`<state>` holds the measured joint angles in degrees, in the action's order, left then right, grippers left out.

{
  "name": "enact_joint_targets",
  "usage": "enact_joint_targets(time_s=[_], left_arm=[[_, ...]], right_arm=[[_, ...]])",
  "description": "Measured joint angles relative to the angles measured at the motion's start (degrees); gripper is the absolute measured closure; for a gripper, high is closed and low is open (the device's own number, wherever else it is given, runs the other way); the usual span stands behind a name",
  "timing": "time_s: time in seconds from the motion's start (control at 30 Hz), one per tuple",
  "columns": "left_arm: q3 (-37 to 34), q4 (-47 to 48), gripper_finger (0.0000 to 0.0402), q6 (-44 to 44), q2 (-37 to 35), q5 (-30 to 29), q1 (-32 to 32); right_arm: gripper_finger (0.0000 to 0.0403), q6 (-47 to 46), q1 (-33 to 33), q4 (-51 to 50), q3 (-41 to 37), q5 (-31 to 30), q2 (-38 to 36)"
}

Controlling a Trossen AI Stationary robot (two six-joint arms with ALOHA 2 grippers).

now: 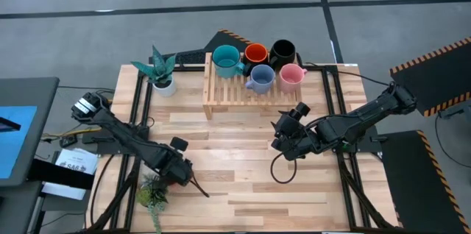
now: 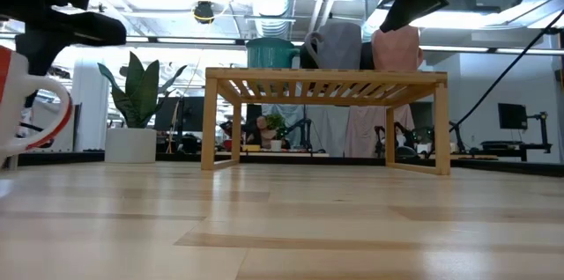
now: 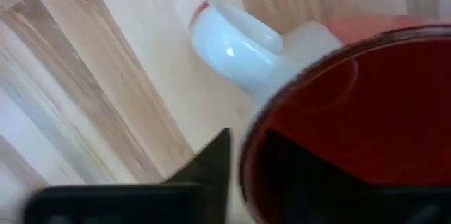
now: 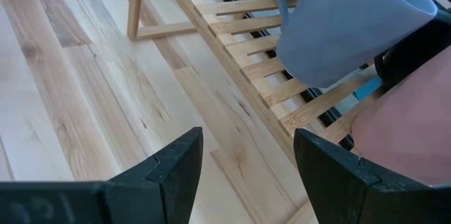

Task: Place coffee mugs
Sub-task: Put the red mug on the shelf

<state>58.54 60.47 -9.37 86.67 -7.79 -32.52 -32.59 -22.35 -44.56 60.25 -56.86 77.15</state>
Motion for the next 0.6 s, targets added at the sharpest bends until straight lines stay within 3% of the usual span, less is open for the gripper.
enact_joint_targets(time_s=[0.1,0.33,0.6], left_arm=[[0.1,1.4,0.0386,1.7,-0.1,0.4,1.5],[4.1,7.6,0.0397,5.1,-3.6,-2.7,5.0],[22.3,16.4,0.0399,8.4,-8.9,-18.7,7.5]], right_arm=[[0.0154,0.1,0.0,0.0,0.0,0.0,0.0],[0.0154,0.9,0.0,0.0,0.0,0.0,0.0],[0.0154,1.1,0.4,0.4,0.0,0.0,0.0]])
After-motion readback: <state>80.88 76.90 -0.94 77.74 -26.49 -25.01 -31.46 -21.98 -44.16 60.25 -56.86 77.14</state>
